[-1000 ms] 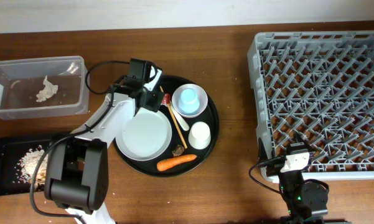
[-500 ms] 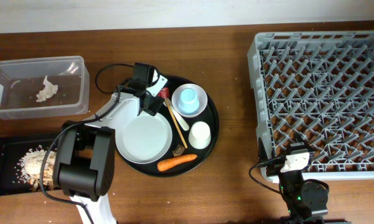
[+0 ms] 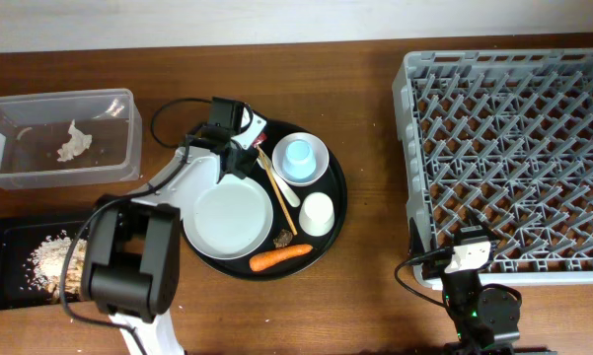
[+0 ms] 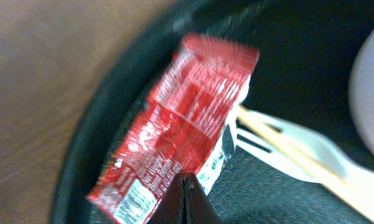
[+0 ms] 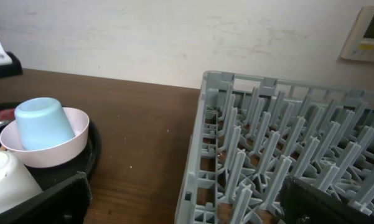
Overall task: Sort waste into correct bins and load items into the dishwasher rack
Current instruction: 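Reach the left gripper to the red wrapper and grasp it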
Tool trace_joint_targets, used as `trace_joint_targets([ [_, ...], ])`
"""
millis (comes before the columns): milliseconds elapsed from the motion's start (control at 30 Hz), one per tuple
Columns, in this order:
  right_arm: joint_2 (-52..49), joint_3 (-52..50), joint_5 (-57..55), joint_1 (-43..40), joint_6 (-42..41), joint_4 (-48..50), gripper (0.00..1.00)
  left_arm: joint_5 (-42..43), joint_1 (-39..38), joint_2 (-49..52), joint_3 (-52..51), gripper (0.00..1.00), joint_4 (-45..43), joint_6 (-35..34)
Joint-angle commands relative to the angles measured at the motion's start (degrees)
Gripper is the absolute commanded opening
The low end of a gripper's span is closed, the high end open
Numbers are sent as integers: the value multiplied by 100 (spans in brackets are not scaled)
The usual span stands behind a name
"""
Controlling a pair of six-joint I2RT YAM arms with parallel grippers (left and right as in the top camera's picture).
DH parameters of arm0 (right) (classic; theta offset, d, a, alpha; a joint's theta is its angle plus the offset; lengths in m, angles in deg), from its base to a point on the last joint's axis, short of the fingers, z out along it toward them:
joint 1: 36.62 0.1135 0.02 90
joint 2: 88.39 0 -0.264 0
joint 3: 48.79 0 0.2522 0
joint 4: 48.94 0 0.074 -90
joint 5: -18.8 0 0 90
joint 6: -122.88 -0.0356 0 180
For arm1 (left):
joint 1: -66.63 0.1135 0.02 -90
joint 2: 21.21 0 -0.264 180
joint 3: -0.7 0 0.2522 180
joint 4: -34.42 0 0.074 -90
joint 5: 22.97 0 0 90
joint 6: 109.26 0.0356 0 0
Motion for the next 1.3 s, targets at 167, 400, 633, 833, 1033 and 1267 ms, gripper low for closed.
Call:
trace_joint_targets([
  [167,28,-31,-7,-37,-42,-22,99,710,28,-1233,-17,36,184,-354],
  [400,28,-31,-7,-37,-42,-22,99,-31,31,57,-17,64,-125,-9],
  [633,28,-31,-7,-37,-42,-22,99,-46,39,74,-15,87,337,-339],
  [833,28,-31,-7,-37,-42,-22,99,-195,42,76,-17,99,326,-293],
  [1033,28,-31,-7,-37,-42,-22,99,-605,42,175,-17,93,31,-35],
  [1267,28,-31,-4,-37,-42,-22,99,-605,42,396,-17,83,-492,-31],
])
